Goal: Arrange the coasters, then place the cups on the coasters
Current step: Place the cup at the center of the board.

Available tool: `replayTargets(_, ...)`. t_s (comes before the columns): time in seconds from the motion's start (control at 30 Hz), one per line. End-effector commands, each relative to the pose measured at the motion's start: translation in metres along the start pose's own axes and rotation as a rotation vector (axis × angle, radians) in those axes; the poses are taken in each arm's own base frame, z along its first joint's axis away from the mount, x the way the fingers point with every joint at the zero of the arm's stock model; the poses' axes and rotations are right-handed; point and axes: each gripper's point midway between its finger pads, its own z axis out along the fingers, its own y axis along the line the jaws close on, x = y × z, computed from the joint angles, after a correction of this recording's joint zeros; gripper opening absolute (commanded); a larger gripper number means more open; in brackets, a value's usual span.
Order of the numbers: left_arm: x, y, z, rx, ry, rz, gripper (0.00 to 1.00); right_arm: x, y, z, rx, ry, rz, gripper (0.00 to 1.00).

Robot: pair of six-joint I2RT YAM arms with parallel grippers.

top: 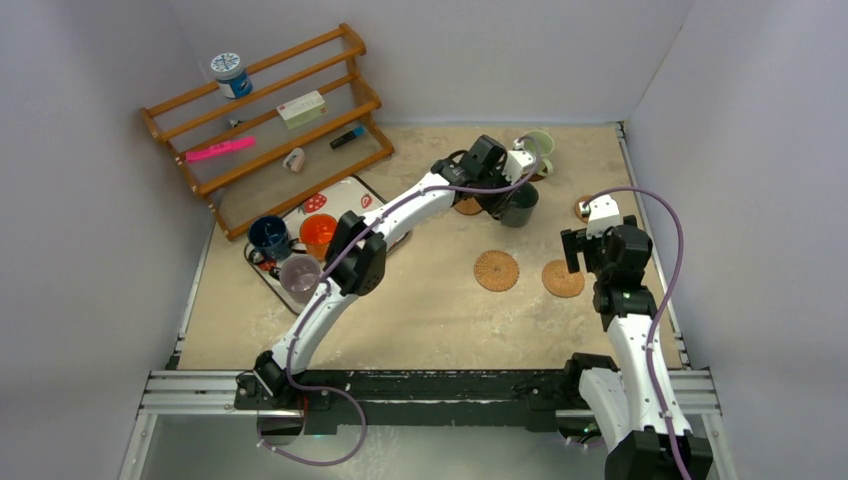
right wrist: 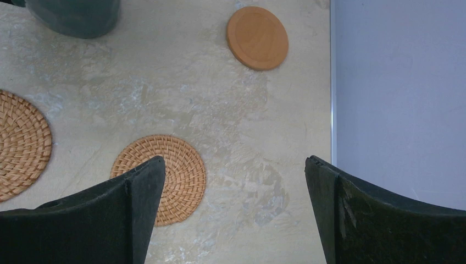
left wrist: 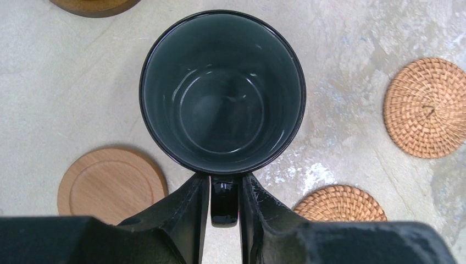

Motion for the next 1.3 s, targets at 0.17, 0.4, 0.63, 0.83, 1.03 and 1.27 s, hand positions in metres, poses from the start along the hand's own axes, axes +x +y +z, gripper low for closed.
replayTargets(0.17,-0.033,-0.027,-0.013,0.066,-0.085,-0.002,0.47,-0.005,-0.004,-0.001,0.017,-0.023,0.011,0.99)
replayTargets(0.4,-0.028,-0.038,-0.015,0.106,-0.071,-0.013,0.70,-0.005,-0.004,-0.002,0.018,-0.026,0.011,0.99)
replayTargets(0.63,-0.030,-0.061,-0.019,0.192,-0.072,-0.009,0.71,-0.006,-0.007,-0.003,0.033,-0.028,0.015,0.99)
replayTargets(0.83,-0.028,-0.085,-0.019,0.282,-0.064,0.014,0.71,-0.005,-0.009,-0.003,0.040,-0.023,0.017,0.99)
replayTargets(1.03,-0.027,-0.106,-0.020,0.324,-0.053,0.039,0.71,-0.003,-0.010,-0.002,0.043,-0.020,0.018,0.99)
replayTargets(1.27,-0.040,-0.096,-0.034,0.253,-0.069,0.065,0.78,-0.004,-0.009,-0.002,0.039,-0.020,0.021,0.99)
